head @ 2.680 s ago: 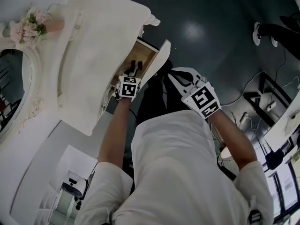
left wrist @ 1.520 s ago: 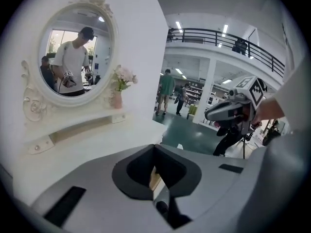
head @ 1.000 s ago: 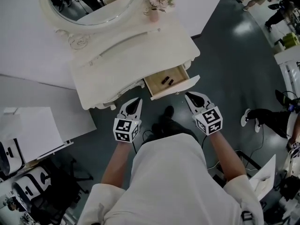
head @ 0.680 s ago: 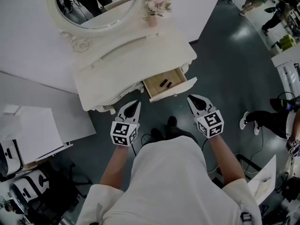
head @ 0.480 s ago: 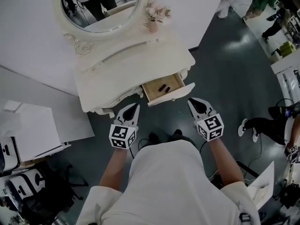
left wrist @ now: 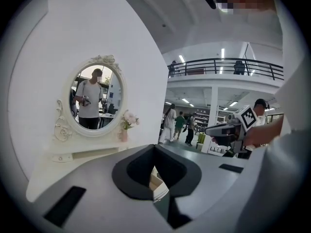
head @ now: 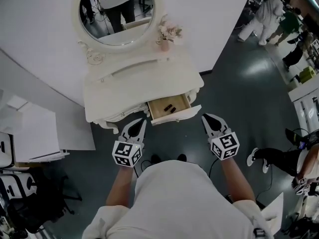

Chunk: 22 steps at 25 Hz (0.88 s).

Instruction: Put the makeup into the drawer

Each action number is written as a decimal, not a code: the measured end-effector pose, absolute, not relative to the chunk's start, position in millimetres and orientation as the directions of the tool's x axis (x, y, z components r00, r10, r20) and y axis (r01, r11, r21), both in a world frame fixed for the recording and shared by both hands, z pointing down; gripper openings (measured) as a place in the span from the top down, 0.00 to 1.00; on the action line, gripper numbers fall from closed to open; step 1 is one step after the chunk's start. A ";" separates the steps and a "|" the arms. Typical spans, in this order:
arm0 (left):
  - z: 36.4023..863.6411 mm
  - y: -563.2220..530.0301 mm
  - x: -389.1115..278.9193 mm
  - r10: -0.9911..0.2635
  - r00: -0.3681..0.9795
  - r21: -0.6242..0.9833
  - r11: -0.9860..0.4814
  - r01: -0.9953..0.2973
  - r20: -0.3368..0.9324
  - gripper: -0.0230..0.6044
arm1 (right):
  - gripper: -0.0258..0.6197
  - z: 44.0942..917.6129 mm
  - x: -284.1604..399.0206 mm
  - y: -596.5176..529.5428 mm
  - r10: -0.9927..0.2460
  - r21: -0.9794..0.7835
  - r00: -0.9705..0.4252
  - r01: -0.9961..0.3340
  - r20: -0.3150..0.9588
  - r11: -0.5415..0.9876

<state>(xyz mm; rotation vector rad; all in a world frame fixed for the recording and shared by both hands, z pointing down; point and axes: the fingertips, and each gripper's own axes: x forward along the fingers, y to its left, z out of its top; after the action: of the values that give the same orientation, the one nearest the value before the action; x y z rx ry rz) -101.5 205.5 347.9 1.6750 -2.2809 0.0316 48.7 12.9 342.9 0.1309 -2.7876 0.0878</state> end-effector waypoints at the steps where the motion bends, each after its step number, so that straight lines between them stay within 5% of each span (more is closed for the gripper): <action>1: 346.5 204.6 -98.5 -0.927 -0.271 0.163 0.318 -0.934 0.257 0.94 | 0.91 342.1 51.7 10.7 -0.078 -0.049 -0.937 -0.101 0.341 0.994; 22: 334.2 191.8 -89.8 -0.919 -0.317 0.170 0.359 -0.917 0.233 0.94 | 0.91 331.4 52.7 -4.7 -0.041 -0.035 -0.950 -0.055 0.308 0.998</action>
<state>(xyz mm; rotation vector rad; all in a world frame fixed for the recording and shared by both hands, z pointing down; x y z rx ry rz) -89.8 191.8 334.2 1.6295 -2.3364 -0.0091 52.7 -4.7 331.4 0.0696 -2.8278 0.0616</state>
